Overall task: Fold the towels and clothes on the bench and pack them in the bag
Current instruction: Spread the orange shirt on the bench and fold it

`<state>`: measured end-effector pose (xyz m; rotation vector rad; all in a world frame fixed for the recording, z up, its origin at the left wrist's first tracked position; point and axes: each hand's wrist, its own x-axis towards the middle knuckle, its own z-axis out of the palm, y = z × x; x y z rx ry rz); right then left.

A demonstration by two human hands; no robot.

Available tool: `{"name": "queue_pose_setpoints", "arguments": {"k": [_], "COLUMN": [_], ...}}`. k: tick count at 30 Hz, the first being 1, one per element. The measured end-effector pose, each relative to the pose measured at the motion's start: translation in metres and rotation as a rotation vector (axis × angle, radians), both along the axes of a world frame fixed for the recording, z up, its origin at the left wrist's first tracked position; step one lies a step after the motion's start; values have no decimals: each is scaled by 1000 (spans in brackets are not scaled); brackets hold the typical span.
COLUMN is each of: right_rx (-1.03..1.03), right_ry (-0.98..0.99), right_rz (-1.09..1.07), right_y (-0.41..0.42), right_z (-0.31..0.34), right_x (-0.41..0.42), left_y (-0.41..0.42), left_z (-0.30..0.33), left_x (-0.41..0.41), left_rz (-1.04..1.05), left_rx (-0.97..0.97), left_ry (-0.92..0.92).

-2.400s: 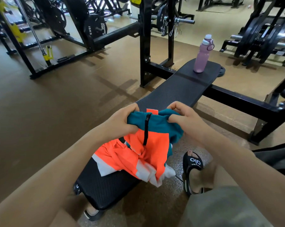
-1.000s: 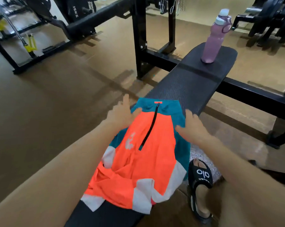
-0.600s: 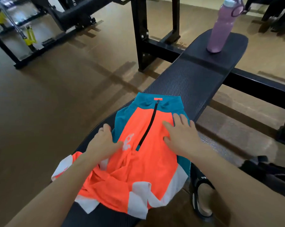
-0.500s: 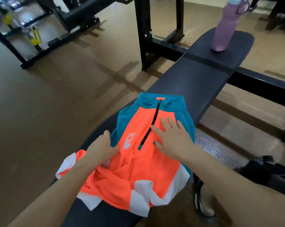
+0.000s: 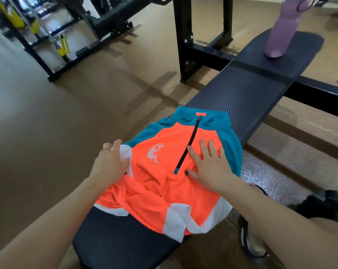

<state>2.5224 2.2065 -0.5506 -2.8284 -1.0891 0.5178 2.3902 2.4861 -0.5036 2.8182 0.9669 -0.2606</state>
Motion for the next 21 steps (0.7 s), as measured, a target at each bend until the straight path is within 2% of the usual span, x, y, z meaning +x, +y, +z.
{"name": "queue_pose_setpoints", "arguments": {"k": [2, 4, 7, 10, 13, 16, 21], "right_rx": [-14, -2, 250, 452, 445, 423, 458], "right_ry": [-11, -57, -183, -89, -33, -26, 250], "right_rz": [-8, 68, 296, 554, 698, 762, 666], "right_y": [4, 10, 19, 21, 23, 27, 30], "right_z": [5, 12, 19, 23, 25, 19, 37], "right_x": [-3, -11, -36, -73, -105, -123, -136], "left_y": [-17, -34, -53, -54, -47, -42, -46], "left_z": [-3, -3, 1, -2, -1, 2, 16], "left_x": [-26, -50, -76, -101, -121, -145, -190], "left_rz": [-244, -426, -547, -684, -683, -637, -652], "left_rx": [62, 144, 46, 90, 198, 217, 222], "left_ry": [72, 24, -71, -19, 26, 55, 45]}}
